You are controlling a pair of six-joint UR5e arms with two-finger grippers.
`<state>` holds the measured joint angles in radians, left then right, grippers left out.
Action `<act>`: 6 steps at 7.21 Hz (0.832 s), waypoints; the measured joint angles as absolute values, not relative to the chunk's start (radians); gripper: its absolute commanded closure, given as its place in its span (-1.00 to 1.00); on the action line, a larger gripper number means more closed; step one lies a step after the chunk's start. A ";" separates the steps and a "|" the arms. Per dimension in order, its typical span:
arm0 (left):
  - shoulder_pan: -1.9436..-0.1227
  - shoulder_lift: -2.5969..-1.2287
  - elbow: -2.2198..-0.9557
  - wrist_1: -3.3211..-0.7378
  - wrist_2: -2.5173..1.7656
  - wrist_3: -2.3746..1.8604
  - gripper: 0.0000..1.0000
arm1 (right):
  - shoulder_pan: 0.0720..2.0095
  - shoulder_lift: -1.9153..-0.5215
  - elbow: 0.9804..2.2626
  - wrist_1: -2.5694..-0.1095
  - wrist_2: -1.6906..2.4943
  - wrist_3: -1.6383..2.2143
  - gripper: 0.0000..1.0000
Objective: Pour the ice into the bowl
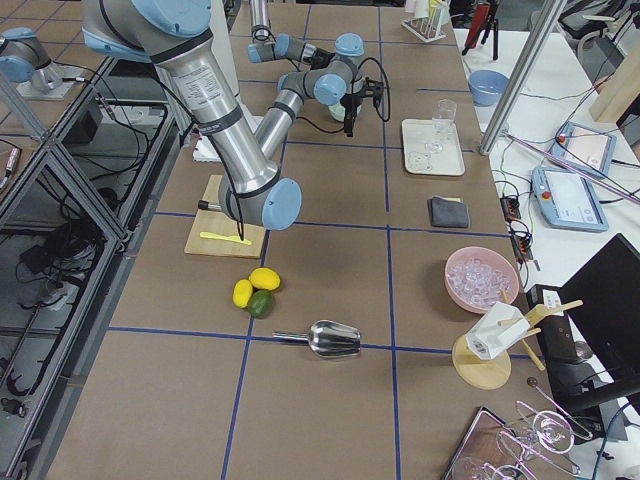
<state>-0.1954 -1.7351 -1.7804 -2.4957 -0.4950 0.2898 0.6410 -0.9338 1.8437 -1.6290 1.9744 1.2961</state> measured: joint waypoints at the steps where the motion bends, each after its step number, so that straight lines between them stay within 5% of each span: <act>1: -0.197 -1.693 -1.798 -2.527 -0.523 0.151 1.00 | 0.641 -0.933 1.845 -1.629 1.974 1.296 -1.00; 6: -0.212 -1.420 -1.811 -2.833 -0.623 -0.308 1.00 | 0.639 -0.932 1.850 -1.632 1.973 1.299 -1.00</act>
<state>-0.2123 -1.4204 -1.8110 -2.8334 -0.6232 -0.3080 0.6393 -0.9317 1.8498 -1.6324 1.9729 1.2995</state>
